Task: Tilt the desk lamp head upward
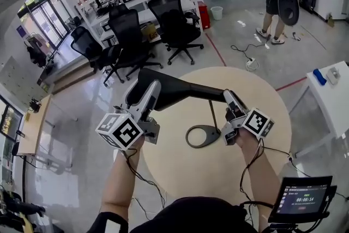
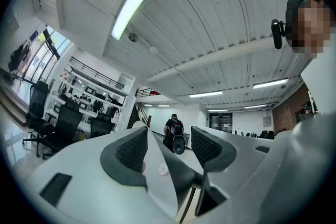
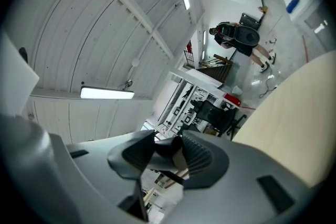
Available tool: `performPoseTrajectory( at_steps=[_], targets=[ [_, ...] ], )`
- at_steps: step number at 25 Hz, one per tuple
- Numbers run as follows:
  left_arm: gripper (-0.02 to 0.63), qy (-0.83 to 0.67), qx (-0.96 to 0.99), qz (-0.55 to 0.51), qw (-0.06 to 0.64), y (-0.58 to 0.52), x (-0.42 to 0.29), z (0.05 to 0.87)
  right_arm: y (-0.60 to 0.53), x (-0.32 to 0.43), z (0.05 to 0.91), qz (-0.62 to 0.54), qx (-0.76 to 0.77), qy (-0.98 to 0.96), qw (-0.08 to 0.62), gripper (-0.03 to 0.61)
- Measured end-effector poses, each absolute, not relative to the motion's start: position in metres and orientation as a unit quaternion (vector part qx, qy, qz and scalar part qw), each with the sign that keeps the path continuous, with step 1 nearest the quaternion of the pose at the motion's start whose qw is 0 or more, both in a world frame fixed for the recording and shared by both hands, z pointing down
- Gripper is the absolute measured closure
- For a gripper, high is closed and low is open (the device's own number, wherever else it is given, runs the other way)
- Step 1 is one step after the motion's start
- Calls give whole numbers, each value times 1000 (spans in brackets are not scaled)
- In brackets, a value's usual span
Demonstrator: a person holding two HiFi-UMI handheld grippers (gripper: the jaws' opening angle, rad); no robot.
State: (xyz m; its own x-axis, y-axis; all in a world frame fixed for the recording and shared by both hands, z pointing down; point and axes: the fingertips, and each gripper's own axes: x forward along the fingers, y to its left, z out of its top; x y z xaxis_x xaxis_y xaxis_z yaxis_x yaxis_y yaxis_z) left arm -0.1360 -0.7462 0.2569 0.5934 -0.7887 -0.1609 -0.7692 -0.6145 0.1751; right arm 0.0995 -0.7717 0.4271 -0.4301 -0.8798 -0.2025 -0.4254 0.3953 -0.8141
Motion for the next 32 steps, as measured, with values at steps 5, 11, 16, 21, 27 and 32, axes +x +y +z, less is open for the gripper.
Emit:
performPoseTrajectory(
  at_steps=[5, 11, 16, 21, 27, 32],
  targets=[
    [348, -435, 893, -110, 39, -746, -134, 253, -770, 97, 431, -356, -420, 767, 329, 416],
    [348, -438, 891, -115, 36, -747, -124, 247, -768, 102, 431, -361, -414, 766, 334, 416],
    [348, -437, 891, -119, 37, -746, -121, 245, -767, 104, 432, -366, -409, 765, 337, 416],
    [348, -439, 890, -122, 38, -748, -122, 246, -770, 102, 431, -366, -408, 769, 329, 416],
    [348, -438, 889, -129, 38, -746, -122, 247, -769, 102, 430, -369, -405, 765, 339, 416],
    [348, -441, 889, -116, 29, -752, -119, 248, -773, 103, 433, -370, -403, 764, 342, 416]
  ],
)
